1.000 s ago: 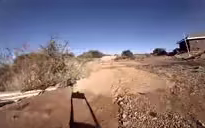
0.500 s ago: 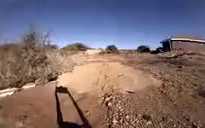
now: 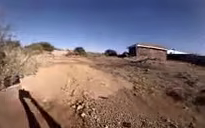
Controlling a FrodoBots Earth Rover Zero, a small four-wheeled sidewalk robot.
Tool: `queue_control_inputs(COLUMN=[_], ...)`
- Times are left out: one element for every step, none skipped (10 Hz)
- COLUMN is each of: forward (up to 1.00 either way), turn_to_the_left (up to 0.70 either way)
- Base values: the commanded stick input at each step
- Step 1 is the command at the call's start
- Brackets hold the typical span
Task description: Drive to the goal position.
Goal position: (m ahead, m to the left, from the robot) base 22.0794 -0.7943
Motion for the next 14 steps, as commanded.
queue_control_inputs(forward=[0.50,0.50,0.50,0.50,0.50,0.50,0.50,0.50,0.50,0.50,0.50,0.50,0.50,0.50], turn_to_the_left=[0.00,0.00,0.00,0.00,0.00,0.00,0.00,0.00,0.00,0.00,0.00,0.00,0.41,0.50])
